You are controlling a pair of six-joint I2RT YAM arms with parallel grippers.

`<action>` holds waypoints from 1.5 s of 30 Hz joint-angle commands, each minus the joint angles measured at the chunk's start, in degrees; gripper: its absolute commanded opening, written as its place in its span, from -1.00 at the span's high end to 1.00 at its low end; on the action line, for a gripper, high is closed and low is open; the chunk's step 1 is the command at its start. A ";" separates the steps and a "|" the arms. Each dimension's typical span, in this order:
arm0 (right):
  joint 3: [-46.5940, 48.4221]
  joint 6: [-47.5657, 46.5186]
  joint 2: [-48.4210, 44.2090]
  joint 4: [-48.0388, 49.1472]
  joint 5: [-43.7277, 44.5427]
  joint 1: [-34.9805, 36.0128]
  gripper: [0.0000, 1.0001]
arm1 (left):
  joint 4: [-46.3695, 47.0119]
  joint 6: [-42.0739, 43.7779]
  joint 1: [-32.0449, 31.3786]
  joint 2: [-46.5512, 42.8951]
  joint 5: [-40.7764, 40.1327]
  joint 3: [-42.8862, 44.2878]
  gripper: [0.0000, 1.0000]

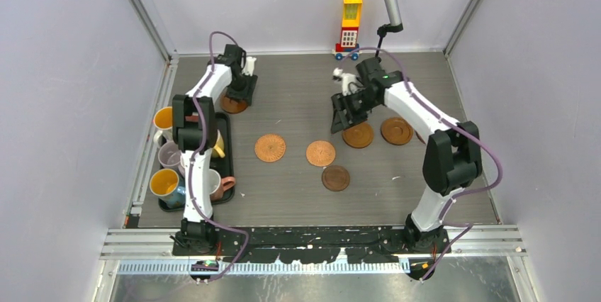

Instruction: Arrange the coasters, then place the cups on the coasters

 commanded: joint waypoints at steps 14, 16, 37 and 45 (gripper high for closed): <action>-7.46 2.25 -8.96 2.46 11.34 -13.09 -0.13 | 3.33 3.85 -22.73 -8.71 6.55 -17.72 0.07; -7.65 3.21 -9.05 2.50 11.33 -14.44 -0.13 | 3.92 4.01 -25.09 -8.90 6.97 -18.53 0.08; -11.74 3.05 -13.42 1.38 9.76 -18.70 -0.13 | 4.84 3.07 -38.30 -11.68 10.33 -23.74 0.10; -13.51 2.81 -14.09 2.04 7.27 -18.32 -0.13 | 1.77 3.16 -38.15 -13.93 10.80 -21.60 0.01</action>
